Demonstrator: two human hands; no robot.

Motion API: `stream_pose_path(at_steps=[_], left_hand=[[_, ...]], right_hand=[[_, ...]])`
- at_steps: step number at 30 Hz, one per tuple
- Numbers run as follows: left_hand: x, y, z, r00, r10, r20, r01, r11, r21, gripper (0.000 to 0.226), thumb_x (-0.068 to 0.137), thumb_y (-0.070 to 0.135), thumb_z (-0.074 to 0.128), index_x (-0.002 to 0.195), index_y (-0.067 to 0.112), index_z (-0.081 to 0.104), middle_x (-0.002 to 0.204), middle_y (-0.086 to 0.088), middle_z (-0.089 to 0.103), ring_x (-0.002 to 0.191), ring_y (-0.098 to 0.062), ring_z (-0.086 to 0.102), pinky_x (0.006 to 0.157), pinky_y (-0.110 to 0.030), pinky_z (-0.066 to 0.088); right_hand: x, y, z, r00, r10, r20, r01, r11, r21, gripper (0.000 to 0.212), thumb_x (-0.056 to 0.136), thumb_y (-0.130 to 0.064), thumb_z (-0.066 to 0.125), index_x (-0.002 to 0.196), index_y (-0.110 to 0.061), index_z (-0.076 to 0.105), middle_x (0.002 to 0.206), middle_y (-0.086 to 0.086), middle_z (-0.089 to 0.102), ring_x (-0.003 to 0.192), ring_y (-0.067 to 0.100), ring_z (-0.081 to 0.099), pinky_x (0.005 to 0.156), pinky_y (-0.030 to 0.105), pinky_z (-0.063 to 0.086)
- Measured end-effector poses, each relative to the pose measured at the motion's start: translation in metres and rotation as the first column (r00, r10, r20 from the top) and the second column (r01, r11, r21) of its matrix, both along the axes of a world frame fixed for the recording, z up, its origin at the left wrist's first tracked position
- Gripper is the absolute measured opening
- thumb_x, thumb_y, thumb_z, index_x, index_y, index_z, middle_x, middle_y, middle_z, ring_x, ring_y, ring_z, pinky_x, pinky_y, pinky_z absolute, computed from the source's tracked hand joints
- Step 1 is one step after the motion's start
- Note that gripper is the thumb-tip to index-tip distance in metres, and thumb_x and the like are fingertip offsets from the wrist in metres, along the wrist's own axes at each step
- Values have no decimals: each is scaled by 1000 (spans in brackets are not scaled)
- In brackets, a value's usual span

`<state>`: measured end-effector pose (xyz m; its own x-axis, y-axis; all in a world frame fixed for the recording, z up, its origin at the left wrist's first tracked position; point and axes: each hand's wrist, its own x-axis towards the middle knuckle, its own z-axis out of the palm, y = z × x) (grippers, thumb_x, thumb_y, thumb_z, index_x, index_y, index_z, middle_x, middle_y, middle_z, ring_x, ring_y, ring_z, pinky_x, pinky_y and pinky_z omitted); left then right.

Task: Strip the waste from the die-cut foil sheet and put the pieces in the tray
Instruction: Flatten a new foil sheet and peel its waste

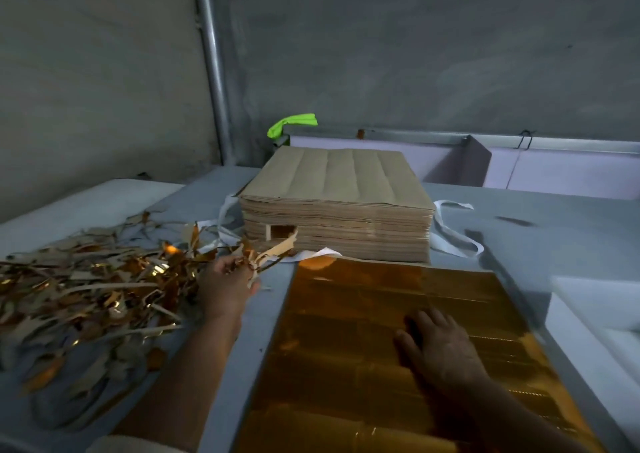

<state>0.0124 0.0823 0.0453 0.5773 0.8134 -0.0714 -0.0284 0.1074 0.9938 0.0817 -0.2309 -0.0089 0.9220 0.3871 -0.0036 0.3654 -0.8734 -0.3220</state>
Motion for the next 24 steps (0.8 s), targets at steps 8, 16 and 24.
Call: stream_pose_path(at_steps=[8,16,24], left_hand=[[4,36,-16,921,210,-327,73,733,676,17,86,16,67,99,28,68,124,-11,48,91,-24,54,68,-26,43],[2,30,-51,624,211,-753,541,578,611,50,80,46,63,126,31,56,136,-10,39,122,-34,42,98,-43,43],[-1,21,-44,753,173,-635,509,458,729,48,85,56,48,127,36,61,142,-3,44,132,-27,36,108,-45,34]], right_hand=[[1,0,-7,997,-8,74,10,1000,-21,50,95,-65,31,135,-35,40,133,-8,45,122,11,41,109,33,36],[1,-1,-10,996,-8,89,9,1000,-8,50,94,-65,33,134,-36,40,134,-9,45,123,11,40,108,33,36],[2,0,-9,997,-9,83,10,1000,-15,51,94,-66,31,134,-35,41,135,-8,45,124,12,40,108,33,35]])
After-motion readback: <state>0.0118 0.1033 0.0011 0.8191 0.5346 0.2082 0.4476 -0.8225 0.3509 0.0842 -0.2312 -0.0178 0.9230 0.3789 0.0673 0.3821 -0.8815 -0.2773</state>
